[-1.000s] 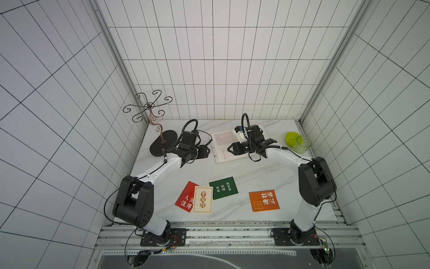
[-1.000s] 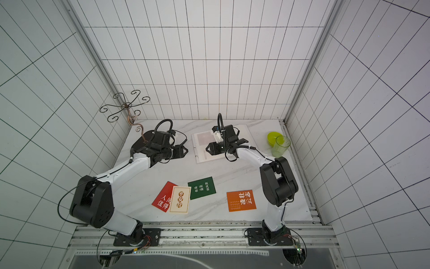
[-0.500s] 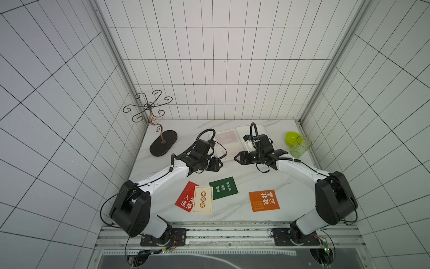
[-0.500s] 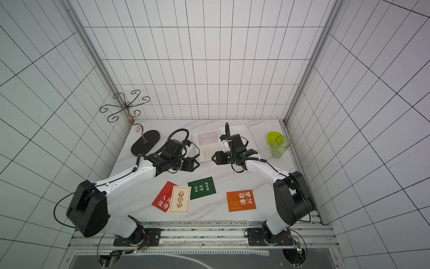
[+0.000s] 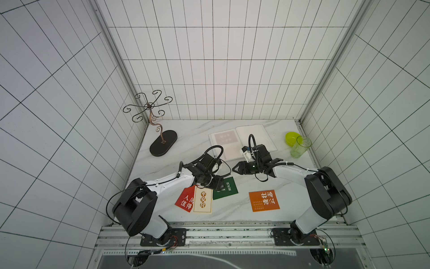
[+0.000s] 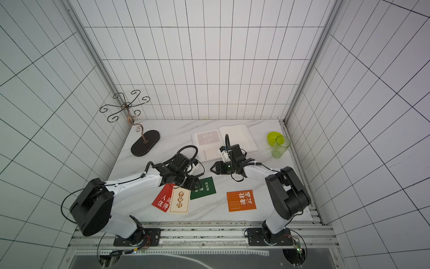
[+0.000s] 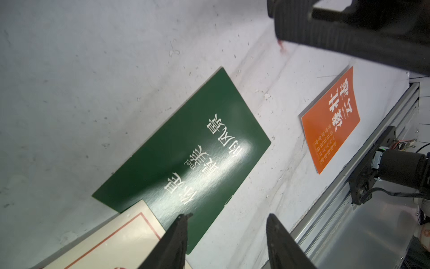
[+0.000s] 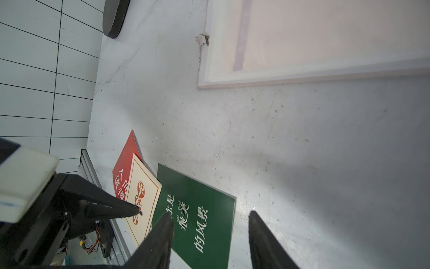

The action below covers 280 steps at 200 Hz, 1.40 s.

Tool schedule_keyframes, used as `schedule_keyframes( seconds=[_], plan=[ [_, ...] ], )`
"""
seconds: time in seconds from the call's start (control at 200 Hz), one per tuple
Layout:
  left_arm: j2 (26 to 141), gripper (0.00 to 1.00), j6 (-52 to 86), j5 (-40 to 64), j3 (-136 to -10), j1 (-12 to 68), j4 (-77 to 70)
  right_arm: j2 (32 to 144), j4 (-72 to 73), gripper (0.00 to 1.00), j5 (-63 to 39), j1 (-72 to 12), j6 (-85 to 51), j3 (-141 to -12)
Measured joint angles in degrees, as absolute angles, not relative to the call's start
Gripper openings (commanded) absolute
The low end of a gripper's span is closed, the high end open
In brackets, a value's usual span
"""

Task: Place the photos into the photo albums
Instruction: Pick up the photo at the center of the board.

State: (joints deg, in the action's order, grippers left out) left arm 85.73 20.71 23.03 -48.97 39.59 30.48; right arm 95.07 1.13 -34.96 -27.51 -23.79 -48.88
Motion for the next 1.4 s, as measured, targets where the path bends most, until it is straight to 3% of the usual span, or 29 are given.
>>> schedule_keyframes(
  seconds=[0.32, 0.915, 1.399],
  plan=[
    [90.1, 0.54, 20.4, 25.5, -46.7, 40.8, 29.6, 102.2, 4.2, 0.52, -38.7, -27.5, -23.7, -48.9],
    [91.7, 0.53, 19.4, 26.0, -46.2, 40.8, 27.6, 105.0, 7.0, 0.5, -45.4, -27.5, -22.4, -48.9],
    [91.7, 0.52, 19.4, 25.5, -46.2, 40.9, 27.7, 106.4, 7.3, 0.36, -48.1, -27.0, -19.0, -49.0]
  ],
)
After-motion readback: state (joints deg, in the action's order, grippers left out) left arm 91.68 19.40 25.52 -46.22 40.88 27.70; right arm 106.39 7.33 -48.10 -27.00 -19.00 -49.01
